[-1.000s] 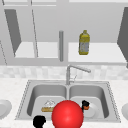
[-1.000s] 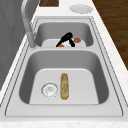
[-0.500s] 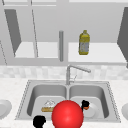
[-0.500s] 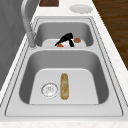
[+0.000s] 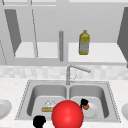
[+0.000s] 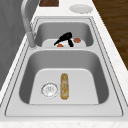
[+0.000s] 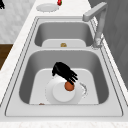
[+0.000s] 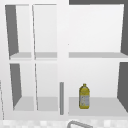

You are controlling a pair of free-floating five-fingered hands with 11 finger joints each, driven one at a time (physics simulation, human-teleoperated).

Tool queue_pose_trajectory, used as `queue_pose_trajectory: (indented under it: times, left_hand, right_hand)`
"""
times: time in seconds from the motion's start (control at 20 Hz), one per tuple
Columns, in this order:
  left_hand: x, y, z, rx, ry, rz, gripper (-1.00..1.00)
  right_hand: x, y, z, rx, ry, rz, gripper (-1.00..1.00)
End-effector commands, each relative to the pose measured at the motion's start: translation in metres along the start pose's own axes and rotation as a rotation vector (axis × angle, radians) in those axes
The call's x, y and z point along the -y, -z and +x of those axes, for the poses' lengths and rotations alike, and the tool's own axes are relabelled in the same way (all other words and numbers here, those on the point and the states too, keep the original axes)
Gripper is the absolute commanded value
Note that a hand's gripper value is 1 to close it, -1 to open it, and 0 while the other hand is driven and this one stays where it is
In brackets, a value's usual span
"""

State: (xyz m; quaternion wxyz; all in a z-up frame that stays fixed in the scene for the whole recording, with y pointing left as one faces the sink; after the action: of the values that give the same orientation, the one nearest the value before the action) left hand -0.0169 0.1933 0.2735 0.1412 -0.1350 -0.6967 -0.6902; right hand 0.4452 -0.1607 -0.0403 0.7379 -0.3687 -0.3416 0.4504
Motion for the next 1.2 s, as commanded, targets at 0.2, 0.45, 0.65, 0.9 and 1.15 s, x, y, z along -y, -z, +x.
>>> queue_pose_trajectory:
  times: [0.2, 0.45, 0.65, 0.9, 1.15]
  left_hand:
    - [0.000, 0.000, 0.000, 0.000, 0.000, 0.000, 0.00]
    - [0.000, 0.000, 0.000, 0.000, 0.000, 0.000, 0.00]
    - [0.000, 0.000, 0.000, 0.000, 0.000, 0.000, 0.00]
    - [0.000, 0.000, 0.000, 0.000, 0.000, 0.000, 0.00]
    - [0.000, 0.000, 0.000, 0.000, 0.000, 0.000, 0.00]
  right_hand:
    - [0.011, 0.022, -0.009, 0.009, 0.000, 0.023, -1.00]
    - [0.009, 0.036, -0.010, 0.002, -0.014, 0.037, -1.00]
    - [0.003, 0.046, -0.012, -0.012, -0.021, 0.020, -1.00]
    - [-0.011, 0.064, -0.017, -0.004, -0.021, 0.007, -1.00]
    - [-0.021, 0.094, -0.022, -0.004, -0.012, 0.036, -1.00]
